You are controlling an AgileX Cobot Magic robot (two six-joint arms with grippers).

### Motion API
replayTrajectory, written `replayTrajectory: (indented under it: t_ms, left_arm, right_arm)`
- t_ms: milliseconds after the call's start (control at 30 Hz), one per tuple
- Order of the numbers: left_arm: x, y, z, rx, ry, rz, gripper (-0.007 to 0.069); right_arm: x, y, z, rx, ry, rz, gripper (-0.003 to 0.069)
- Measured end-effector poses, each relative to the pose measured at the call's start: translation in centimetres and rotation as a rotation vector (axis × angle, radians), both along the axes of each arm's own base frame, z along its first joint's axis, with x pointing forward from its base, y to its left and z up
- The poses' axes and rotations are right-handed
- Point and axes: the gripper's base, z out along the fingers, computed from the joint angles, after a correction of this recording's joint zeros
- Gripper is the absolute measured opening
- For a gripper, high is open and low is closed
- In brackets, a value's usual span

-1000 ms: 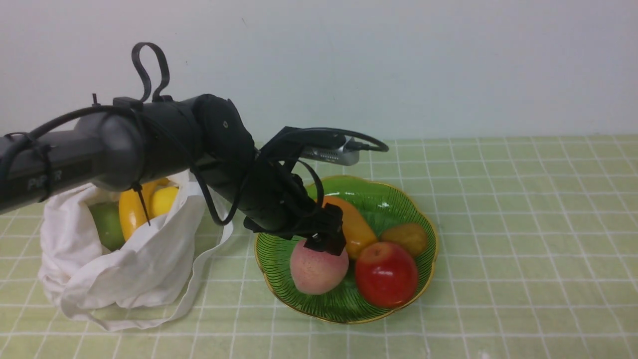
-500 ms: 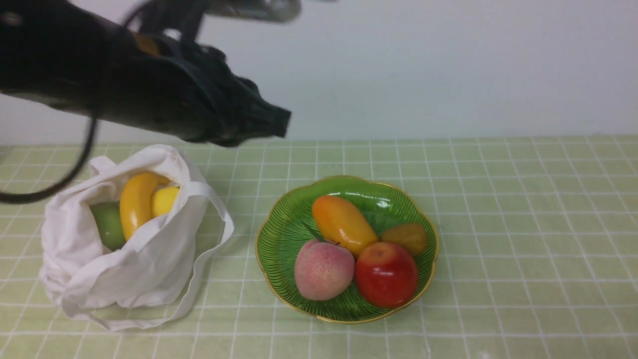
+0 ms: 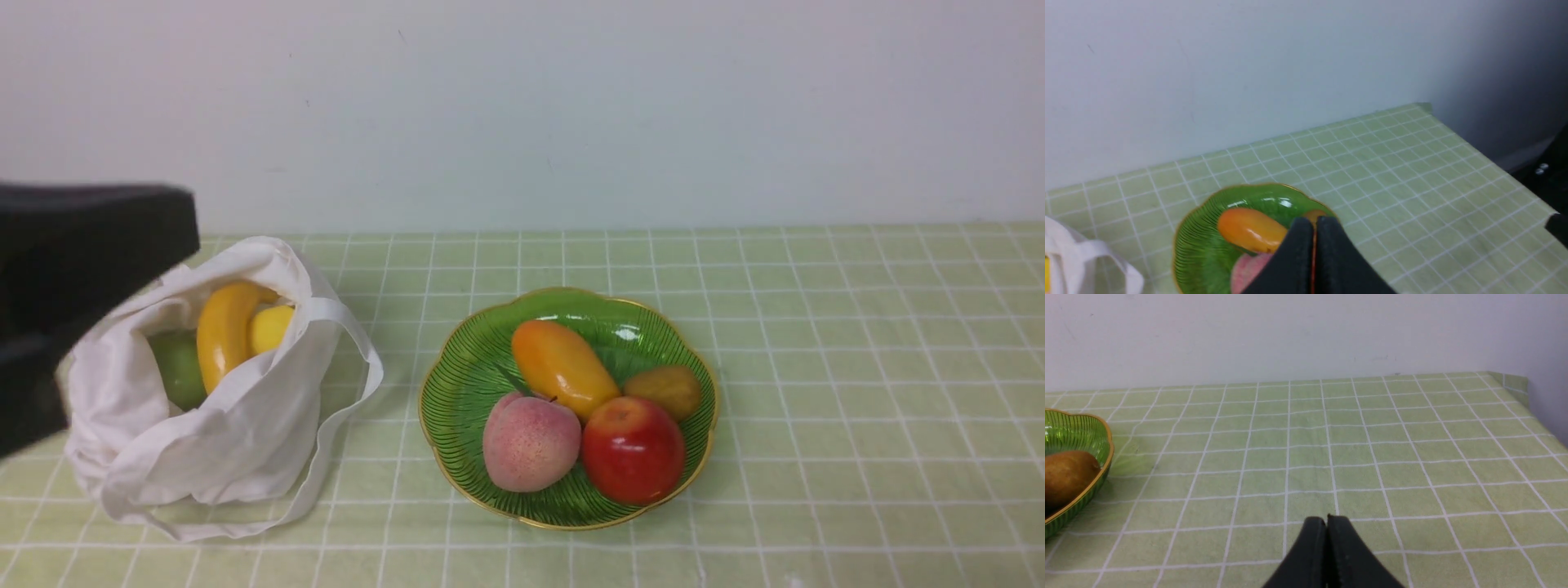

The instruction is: Take the fruit out of the bag on the green coffee tablecloth and place them on the plate.

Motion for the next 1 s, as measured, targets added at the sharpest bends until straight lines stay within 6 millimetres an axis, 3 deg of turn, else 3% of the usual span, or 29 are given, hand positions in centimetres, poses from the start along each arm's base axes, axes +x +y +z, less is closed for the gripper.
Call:
replayTrajectory:
  t_ms: [233,700,867,967,1000]
  left_arm:
    - [-3.1,0.7,-1.2,0.002,-0.001,-0.081,-0.0008]
    - [-5.6,2.8,-1.1,0.119,-0.213,-0.021,-0.0008]
    - [-6.3,3.7,-3.5,0.164,-0.247,0.053,-0.0008]
    - [-6.5,4.3,-6.0,0.187,-0.255,0.139,-0.0008]
    - [-6.5,4.6,-8.0,0.204,-0.254,0.21,-0.0008]
  right_arm:
    - [0.0,0.0,0.0,0.0,0.0,0.0,-0.0015]
    - [0.0,0.0,0.0,0.0,0.0,0.0,-0.0015]
    - [0.0,0.0,0.0,0.0,0.0,0.0,-0.0015]
    - [0.0,0.0,0.0,0.0,0.0,0.0,-0.0015]
    - [0.0,0.0,0.0,0.0,0.0,0.0,-0.0015]
